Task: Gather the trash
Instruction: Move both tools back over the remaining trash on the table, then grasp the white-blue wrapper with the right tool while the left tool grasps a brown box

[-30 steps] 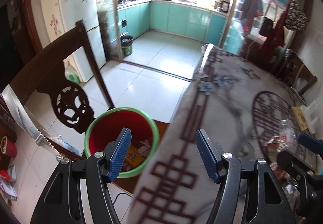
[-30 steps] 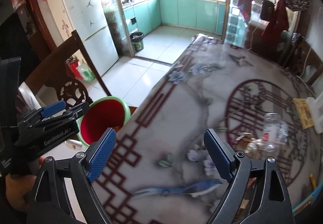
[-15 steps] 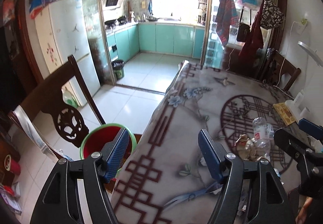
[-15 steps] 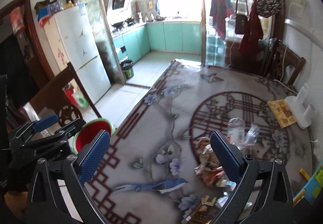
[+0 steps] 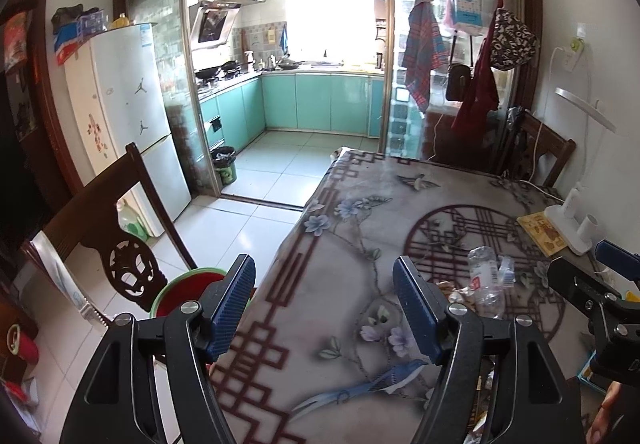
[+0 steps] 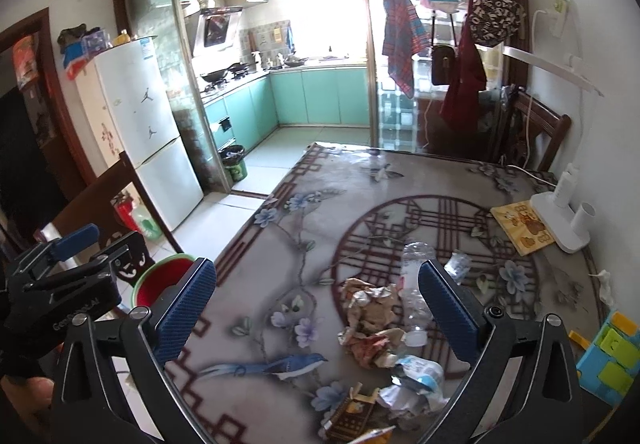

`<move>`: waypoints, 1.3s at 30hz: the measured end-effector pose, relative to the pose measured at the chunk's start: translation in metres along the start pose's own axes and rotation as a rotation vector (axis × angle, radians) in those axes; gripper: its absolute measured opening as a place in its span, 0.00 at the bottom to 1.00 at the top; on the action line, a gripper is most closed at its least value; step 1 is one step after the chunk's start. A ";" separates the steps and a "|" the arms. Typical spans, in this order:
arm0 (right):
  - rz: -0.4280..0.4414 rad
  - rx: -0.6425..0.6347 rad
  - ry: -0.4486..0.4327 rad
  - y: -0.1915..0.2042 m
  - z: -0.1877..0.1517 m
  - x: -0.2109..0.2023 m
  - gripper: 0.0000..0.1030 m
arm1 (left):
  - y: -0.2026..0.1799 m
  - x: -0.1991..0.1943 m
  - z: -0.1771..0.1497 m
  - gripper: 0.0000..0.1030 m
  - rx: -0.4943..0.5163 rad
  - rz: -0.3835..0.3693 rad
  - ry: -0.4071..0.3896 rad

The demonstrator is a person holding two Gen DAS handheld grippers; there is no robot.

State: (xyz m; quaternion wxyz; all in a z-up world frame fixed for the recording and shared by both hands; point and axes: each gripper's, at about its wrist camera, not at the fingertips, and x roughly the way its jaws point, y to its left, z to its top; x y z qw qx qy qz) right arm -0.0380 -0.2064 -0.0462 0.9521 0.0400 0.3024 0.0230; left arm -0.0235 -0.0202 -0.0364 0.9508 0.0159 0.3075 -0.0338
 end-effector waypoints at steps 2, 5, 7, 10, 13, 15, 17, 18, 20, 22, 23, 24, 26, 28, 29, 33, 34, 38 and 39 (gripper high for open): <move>-0.006 0.006 0.000 -0.004 -0.002 -0.003 0.99 | -0.006 -0.002 0.000 0.69 0.006 -0.006 -0.003; -0.015 0.010 0.003 -0.009 -0.004 -0.005 0.99 | -0.013 -0.005 -0.002 0.69 0.010 -0.015 -0.001; -0.021 0.009 0.010 -0.012 -0.006 -0.006 0.99 | -0.016 -0.004 -0.004 0.69 0.014 -0.019 0.004; -0.035 0.007 0.029 -0.015 -0.010 -0.005 0.99 | -0.021 -0.001 -0.008 0.69 0.016 -0.027 0.018; -0.048 0.006 0.039 -0.018 -0.014 -0.006 0.99 | -0.026 0.005 -0.013 0.69 0.020 -0.049 0.038; -0.059 0.009 0.048 -0.022 -0.016 -0.007 0.99 | -0.030 0.011 -0.016 0.69 0.027 -0.058 0.055; -0.068 0.016 0.057 -0.025 -0.019 -0.006 0.99 | -0.035 0.016 -0.020 0.69 0.036 -0.070 0.071; -0.072 0.019 0.062 -0.026 -0.020 -0.006 0.99 | -0.037 0.018 -0.022 0.69 0.039 -0.074 0.077; -0.081 0.025 0.077 -0.031 -0.023 -0.004 0.99 | -0.041 0.024 -0.025 0.69 0.047 -0.086 0.091; -0.085 0.026 0.093 -0.035 -0.025 -0.001 0.99 | -0.046 0.030 -0.030 0.69 0.055 -0.100 0.110; -0.084 0.029 0.105 -0.039 -0.027 0.001 0.99 | -0.048 0.033 -0.032 0.69 0.058 -0.106 0.120; -0.086 0.035 0.117 -0.045 -0.029 0.002 0.99 | -0.051 0.037 -0.035 0.69 0.063 -0.116 0.134; -0.101 0.046 0.143 -0.057 -0.034 0.006 0.99 | -0.054 0.044 -0.042 0.69 0.074 -0.130 0.162; -0.123 0.055 0.209 -0.074 -0.044 0.015 0.99 | -0.056 0.052 -0.050 0.69 0.078 -0.139 0.192; -0.138 0.063 0.251 -0.084 -0.053 0.021 0.99 | -0.056 0.055 -0.052 0.69 0.078 -0.147 0.203; -0.162 0.098 0.404 -0.109 -0.097 0.043 0.99 | -0.062 0.069 -0.069 0.69 0.081 -0.200 0.250; -0.168 0.110 0.426 -0.112 -0.104 0.047 0.99 | -0.064 0.072 -0.072 0.69 0.085 -0.208 0.260; -0.159 0.176 0.489 -0.124 -0.128 0.074 0.99 | -0.081 0.086 -0.088 0.69 0.122 -0.240 0.319; -0.157 0.175 0.503 -0.124 -0.131 0.082 0.99 | -0.085 0.088 -0.091 0.69 0.131 -0.246 0.329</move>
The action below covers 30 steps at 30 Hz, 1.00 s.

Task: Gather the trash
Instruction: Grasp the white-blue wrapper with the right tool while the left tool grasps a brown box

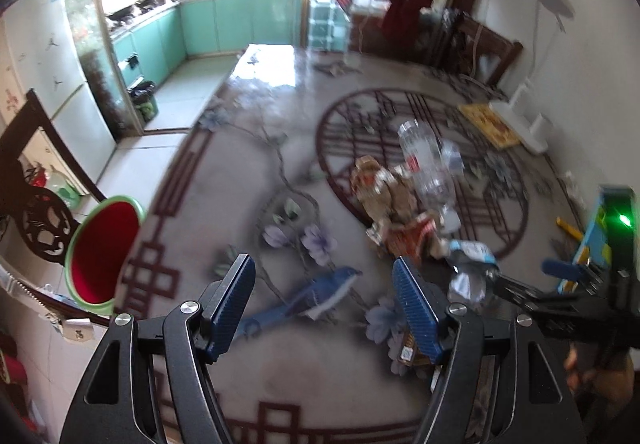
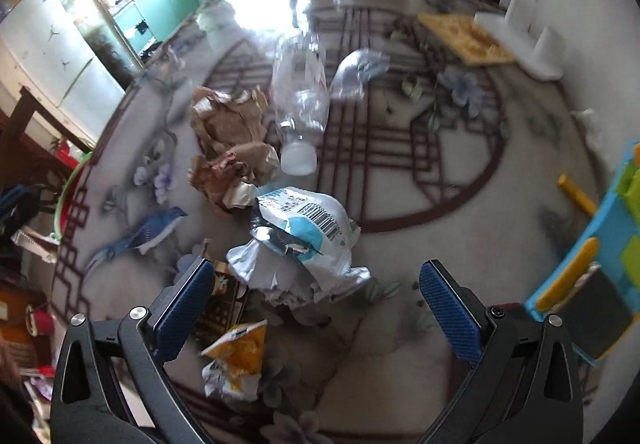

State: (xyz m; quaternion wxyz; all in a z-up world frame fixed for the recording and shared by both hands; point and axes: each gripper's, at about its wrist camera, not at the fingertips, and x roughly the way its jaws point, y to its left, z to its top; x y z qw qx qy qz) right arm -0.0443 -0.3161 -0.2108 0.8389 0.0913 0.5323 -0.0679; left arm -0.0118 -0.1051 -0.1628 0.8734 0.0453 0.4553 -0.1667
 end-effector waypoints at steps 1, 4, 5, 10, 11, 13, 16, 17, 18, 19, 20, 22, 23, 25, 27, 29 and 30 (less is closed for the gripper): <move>-0.003 -0.007 0.013 0.002 0.002 0.006 0.99 | -0.004 0.004 -0.002 0.69 0.012 -0.006 0.012; -0.013 -0.035 0.047 0.007 0.007 0.024 0.99 | -0.012 0.010 -0.009 0.69 0.046 -0.023 0.036; -0.017 -0.038 0.071 0.007 0.008 0.032 0.99 | -0.014 0.013 -0.011 0.69 0.054 -0.034 0.047; 0.045 0.010 0.116 -0.002 0.010 0.042 0.99 | -0.019 0.025 -0.019 0.69 0.080 -0.057 0.097; 0.055 0.023 0.103 -0.005 0.011 0.037 0.99 | -0.019 0.027 -0.021 0.69 0.082 -0.060 0.104; 0.053 0.039 0.084 -0.011 0.016 0.032 0.99 | -0.022 0.036 -0.024 0.69 0.080 -0.073 0.125; 0.035 0.035 0.125 -0.019 0.026 0.042 0.94 | -0.027 0.049 -0.029 0.69 0.088 -0.086 0.169; 0.047 0.035 0.139 -0.021 0.027 0.046 0.74 | -0.030 0.053 -0.031 0.69 0.092 -0.094 0.182; 0.060 0.044 0.146 -0.023 0.027 0.049 0.46 | -0.032 0.056 -0.032 0.69 0.096 -0.102 0.191; 0.067 0.056 0.154 -0.025 0.027 0.051 0.42 | -0.035 0.060 -0.033 0.69 0.099 -0.112 0.202; 0.068 0.062 0.155 -0.028 0.027 0.051 0.42 | -0.037 0.063 -0.034 0.69 0.103 -0.123 0.212; 0.073 0.063 0.135 -0.032 0.027 0.046 0.33 | -0.043 0.072 -0.037 0.69 0.109 -0.157 0.241; 0.084 0.069 0.126 -0.035 0.028 0.042 0.30 | -0.046 0.076 -0.038 0.69 0.111 -0.173 0.253; 0.099 0.094 0.094 -0.039 0.028 0.031 0.28 | -0.054 0.086 -0.041 0.69 0.120 -0.202 0.289; 0.105 0.116 0.053 -0.047 0.028 0.014 0.27 | -0.061 0.095 -0.044 0.69 0.127 -0.215 0.318; 0.105 0.122 0.021 -0.049 0.031 0.000 0.27 | -0.065 0.102 -0.045 0.69 0.123 -0.229 0.333; 0.102 0.121 0.009 -0.049 0.031 -0.005 0.27 | -0.066 0.107 -0.045 0.69 0.117 -0.235 0.340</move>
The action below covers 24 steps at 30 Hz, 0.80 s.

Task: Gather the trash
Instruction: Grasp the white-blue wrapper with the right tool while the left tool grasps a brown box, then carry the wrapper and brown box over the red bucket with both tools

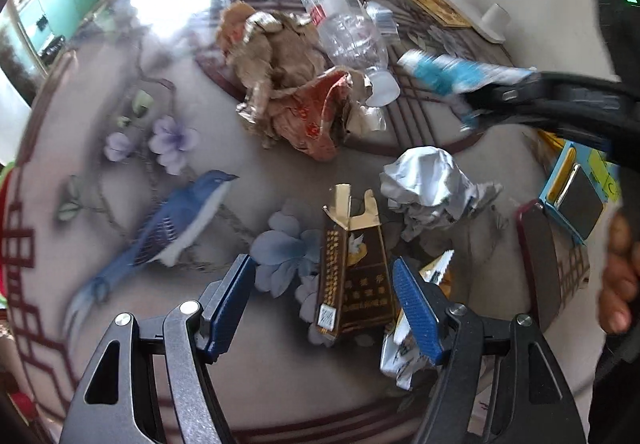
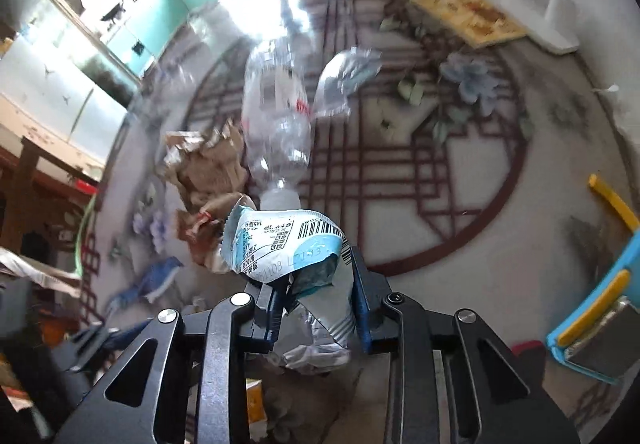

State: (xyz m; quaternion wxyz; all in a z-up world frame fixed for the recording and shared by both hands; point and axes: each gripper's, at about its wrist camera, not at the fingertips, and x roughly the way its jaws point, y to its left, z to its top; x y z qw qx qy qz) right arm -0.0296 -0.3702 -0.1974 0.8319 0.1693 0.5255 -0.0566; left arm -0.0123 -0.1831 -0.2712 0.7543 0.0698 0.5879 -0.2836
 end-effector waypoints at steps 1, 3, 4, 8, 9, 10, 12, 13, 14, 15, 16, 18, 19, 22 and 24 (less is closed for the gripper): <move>-0.004 -0.001 -0.013 0.001 -0.001 -0.006 0.27 | 0.001 0.005 0.001 0.69 -0.007 -0.001 0.009; -0.001 0.000 -0.027 0.007 -0.005 -0.014 0.27 | 0.004 0.013 0.002 0.69 -0.024 0.007 0.025; 0.004 0.002 -0.032 0.011 -0.004 -0.018 0.27 | 0.006 0.015 0.002 0.67 -0.030 0.010 0.027; 0.020 0.003 -0.053 0.025 -0.010 -0.029 0.27 | 0.010 0.023 0.002 0.21 -0.039 -0.022 0.035; 0.026 0.002 -0.054 0.029 -0.006 -0.025 0.27 | 0.012 0.023 0.003 0.20 -0.046 -0.032 0.032; 0.031 -0.002 -0.056 0.033 -0.007 -0.026 0.27 | 0.015 0.022 0.003 0.08 -0.053 -0.040 0.031; 0.039 -0.018 -0.060 0.047 -0.009 -0.027 0.27 | 0.023 0.013 0.004 0.06 -0.075 -0.043 0.019; 0.041 -0.025 -0.065 0.053 -0.010 -0.028 0.27 | 0.027 0.005 0.005 0.06 -0.087 -0.043 -0.003; 0.043 -0.035 -0.074 0.060 -0.010 -0.031 0.27 | 0.031 -0.006 0.007 0.06 -0.092 -0.038 -0.035; 0.047 -0.046 -0.083 0.067 -0.008 -0.033 0.27 | 0.036 -0.019 0.009 0.06 -0.094 -0.020 -0.075; 0.054 -0.057 -0.093 0.075 -0.006 -0.034 0.27 | 0.042 -0.031 0.010 0.06 -0.097 -0.002 -0.112; 0.063 -0.078 -0.112 0.090 -0.003 -0.037 0.27 | 0.055 -0.061 0.014 0.06 -0.114 0.041 -0.188; 0.067 -0.092 -0.123 0.099 -0.001 -0.039 0.27 | 0.064 -0.078 0.016 0.06 -0.128 0.070 -0.233; 0.082 -0.137 -0.163 0.129 0.007 -0.046 0.27 | 0.088 -0.117 0.024 0.06 -0.156 0.135 -0.334; 0.087 -0.164 -0.185 0.147 0.011 -0.049 0.27 | 0.104 -0.141 0.025 0.06 -0.172 0.170 -0.384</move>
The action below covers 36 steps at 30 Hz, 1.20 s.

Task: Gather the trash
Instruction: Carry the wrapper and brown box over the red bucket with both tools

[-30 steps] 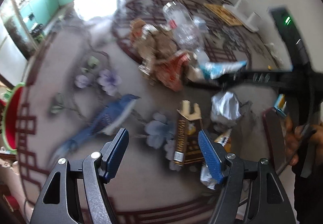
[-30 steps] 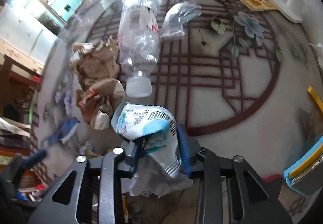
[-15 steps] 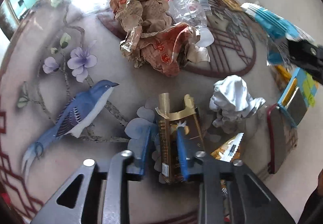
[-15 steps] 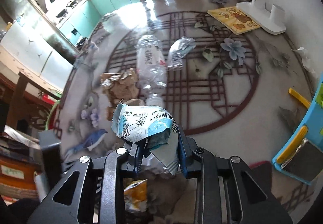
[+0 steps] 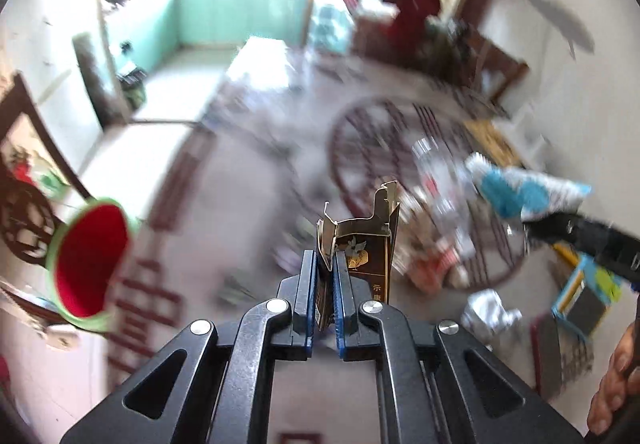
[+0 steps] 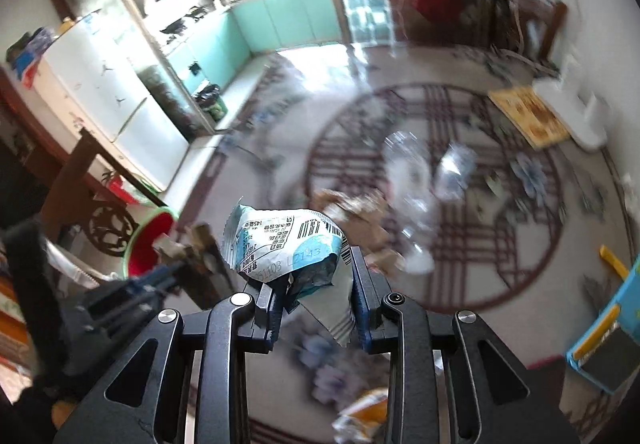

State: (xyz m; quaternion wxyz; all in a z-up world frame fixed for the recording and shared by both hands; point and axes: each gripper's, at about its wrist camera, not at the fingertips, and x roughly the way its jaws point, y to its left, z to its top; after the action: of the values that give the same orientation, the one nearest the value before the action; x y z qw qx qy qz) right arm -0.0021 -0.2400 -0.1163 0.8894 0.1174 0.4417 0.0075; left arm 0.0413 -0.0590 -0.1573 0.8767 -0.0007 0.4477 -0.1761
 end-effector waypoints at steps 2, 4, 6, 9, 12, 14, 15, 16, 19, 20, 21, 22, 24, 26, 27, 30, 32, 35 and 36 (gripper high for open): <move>0.009 -0.027 -0.018 0.016 0.007 0.000 0.27 | 0.024 -0.018 0.012 0.06 -0.020 0.037 -0.046; 0.017 -0.054 -0.034 0.034 0.014 0.001 0.27 | 0.044 -0.032 0.020 0.06 -0.043 0.074 -0.077; 0.026 -0.070 -0.045 0.045 0.018 0.003 0.27 | 0.061 -0.043 0.024 0.06 -0.061 0.092 -0.098; 0.035 -0.093 -0.061 0.068 0.024 0.005 0.27 | 0.086 -0.053 0.028 0.06 -0.079 0.111 -0.117; 0.039 -0.110 -0.069 0.085 0.029 0.009 0.27 | 0.107 -0.061 0.029 0.06 -0.088 0.122 -0.132; 0.041 -0.117 -0.068 0.096 0.031 0.013 0.27 | 0.119 -0.067 0.029 0.06 -0.093 0.125 -0.139; 0.042 -0.121 -0.067 0.101 0.031 0.014 0.27 | 0.125 -0.068 0.031 0.06 -0.097 0.126 -0.142; 0.043 -0.126 -0.067 0.107 0.033 0.017 0.27 | 0.130 -0.069 0.032 0.06 -0.100 0.128 -0.146; 0.040 -0.137 -0.069 0.120 0.035 0.020 0.27 | 0.145 -0.070 0.036 0.06 -0.107 0.133 -0.150; 0.038 -0.140 -0.069 0.125 0.036 0.022 0.27 | 0.150 -0.069 0.037 0.06 -0.110 0.134 -0.150; 0.036 -0.142 -0.069 0.129 0.037 0.024 0.27 | 0.154 -0.068 0.039 0.06 -0.113 0.133 -0.150; 0.034 -0.144 -0.068 0.132 0.038 0.026 0.27 | 0.159 -0.067 0.041 0.06 -0.115 0.132 -0.150; 0.029 -0.147 -0.063 0.138 0.040 0.030 0.27 | 0.167 -0.065 0.043 0.06 -0.120 0.130 -0.149; 0.024 -0.150 -0.059 0.144 0.040 0.034 0.27 | 0.174 -0.062 0.045 0.06 -0.124 0.128 -0.148; 0.021 -0.152 -0.057 0.147 0.040 0.035 0.27 | 0.177 -0.060 0.046 0.06 -0.126 0.127 -0.146; 0.013 -0.156 -0.050 0.155 0.042 0.040 0.27 | 0.188 -0.054 0.048 0.06 -0.134 0.131 -0.136; 0.007 -0.162 -0.044 0.161 0.043 0.044 0.27 | 0.198 -0.049 0.047 0.06 -0.145 0.141 -0.126; 0.011 -0.172 -0.037 0.171 0.044 0.050 0.28 | 0.212 -0.044 0.045 0.06 -0.164 0.156 -0.114; 0.013 -0.176 -0.034 0.175 0.045 0.052 0.28 | 0.218 -0.043 0.045 0.06 -0.171 0.163 -0.111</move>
State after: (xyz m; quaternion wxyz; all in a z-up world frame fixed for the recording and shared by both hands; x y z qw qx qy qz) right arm 0.0807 -0.0731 -0.0931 0.9036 0.0415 0.4235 0.0500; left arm 0.1210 0.1517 -0.1313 0.9082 -0.0489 0.4106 -0.0652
